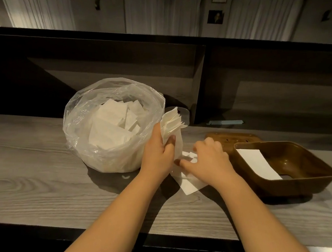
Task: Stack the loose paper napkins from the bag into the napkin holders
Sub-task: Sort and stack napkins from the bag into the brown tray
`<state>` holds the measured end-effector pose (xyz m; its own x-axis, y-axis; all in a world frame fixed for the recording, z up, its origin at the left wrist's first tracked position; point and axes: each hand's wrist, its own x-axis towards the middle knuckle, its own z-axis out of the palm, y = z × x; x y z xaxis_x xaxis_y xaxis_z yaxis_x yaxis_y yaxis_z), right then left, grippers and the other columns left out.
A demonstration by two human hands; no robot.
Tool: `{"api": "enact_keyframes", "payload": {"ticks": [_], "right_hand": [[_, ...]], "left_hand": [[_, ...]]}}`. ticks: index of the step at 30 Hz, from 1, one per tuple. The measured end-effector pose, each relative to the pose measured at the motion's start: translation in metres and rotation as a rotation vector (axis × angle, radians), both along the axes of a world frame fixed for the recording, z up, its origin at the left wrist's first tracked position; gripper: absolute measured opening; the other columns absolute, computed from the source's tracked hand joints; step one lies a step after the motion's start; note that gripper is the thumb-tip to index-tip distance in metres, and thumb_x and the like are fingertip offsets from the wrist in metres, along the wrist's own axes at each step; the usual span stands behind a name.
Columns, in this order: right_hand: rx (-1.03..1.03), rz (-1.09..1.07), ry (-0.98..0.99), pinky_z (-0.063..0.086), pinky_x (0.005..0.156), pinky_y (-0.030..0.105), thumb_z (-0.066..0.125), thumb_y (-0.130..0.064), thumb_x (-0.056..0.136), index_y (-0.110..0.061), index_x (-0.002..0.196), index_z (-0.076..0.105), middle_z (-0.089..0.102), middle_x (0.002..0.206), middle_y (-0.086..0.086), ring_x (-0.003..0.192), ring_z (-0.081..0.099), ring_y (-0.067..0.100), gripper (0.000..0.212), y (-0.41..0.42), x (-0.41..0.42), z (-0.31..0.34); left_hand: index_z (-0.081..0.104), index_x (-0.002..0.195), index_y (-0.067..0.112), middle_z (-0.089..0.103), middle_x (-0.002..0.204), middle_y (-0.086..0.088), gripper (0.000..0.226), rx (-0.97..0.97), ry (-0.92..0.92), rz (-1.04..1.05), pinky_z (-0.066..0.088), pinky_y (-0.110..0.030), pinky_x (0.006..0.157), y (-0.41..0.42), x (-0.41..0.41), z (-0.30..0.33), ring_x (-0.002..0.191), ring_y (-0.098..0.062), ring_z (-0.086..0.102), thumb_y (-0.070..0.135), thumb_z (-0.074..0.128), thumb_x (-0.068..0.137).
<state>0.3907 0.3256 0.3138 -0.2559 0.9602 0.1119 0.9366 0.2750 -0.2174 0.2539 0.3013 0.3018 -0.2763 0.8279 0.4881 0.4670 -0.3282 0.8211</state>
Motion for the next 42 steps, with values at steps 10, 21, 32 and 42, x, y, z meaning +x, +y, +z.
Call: {"api": "enact_keyframes", "payload": {"ticks": [10, 21, 32, 42], "right_hand": [[-0.2, 0.169, 0.03, 0.041, 0.096, 0.043, 0.069, -0.045, 0.081, -0.034, 0.114, 0.045, 0.038, 0.132, -0.004, 0.121, 0.033, 0.02, 0.042, -0.004, 0.014, 0.003], [-0.206, 0.173, 0.767, 0.047, 0.065, 0.02, 0.077, -0.022, 0.082, -0.035, 0.094, 0.048, 0.056, 0.098, -0.012, 0.089, 0.057, 0.012, 0.034, -0.013, 0.025, 0.024], [-0.322, 0.091, 1.001, 0.048, 0.068, 0.028, 0.049, -0.023, 0.101, -0.032, 0.097, 0.048, 0.055, 0.106, -0.007, 0.097, 0.055, 0.015, 0.01, -0.013, 0.024, 0.026], [-0.301, 0.221, 1.296, 0.057, 0.066, 0.032, 0.063, -0.008, 0.091, -0.022, 0.088, 0.064, 0.072, 0.087, -0.006, 0.085, 0.07, 0.016, 0.014, -0.019, 0.033, 0.035]], "left_hand": [[0.041, 0.141, 0.018, 0.054, 0.113, 0.011, 0.042, 0.002, -0.018, 0.0, 0.043, -0.026, 0.09, 0.001, -0.003, 0.001, 0.102, -0.005, 0.053, 0.014, 0.052, 0.1], [0.043, 0.14, 0.02, 0.057, 0.124, 0.003, 0.04, -0.03, -0.102, -0.03, 0.046, -0.032, 0.097, -0.001, -0.005, 0.004, 0.115, -0.014, 0.054, 0.019, 0.052, 0.101], [0.049, 0.135, 0.03, 0.061, 0.12, 0.007, 0.039, -0.198, -0.232, -0.161, 0.046, -0.043, 0.101, 0.001, -0.005, 0.002, 0.11, -0.013, 0.056, 0.018, 0.055, 0.099], [0.056, 0.129, 0.032, 0.069, 0.117, 0.002, 0.033, -0.349, -0.489, -0.275, 0.053, -0.046, 0.094, 0.0, -0.007, 0.005, 0.108, -0.023, 0.065, 0.02, 0.059, 0.098]]}}
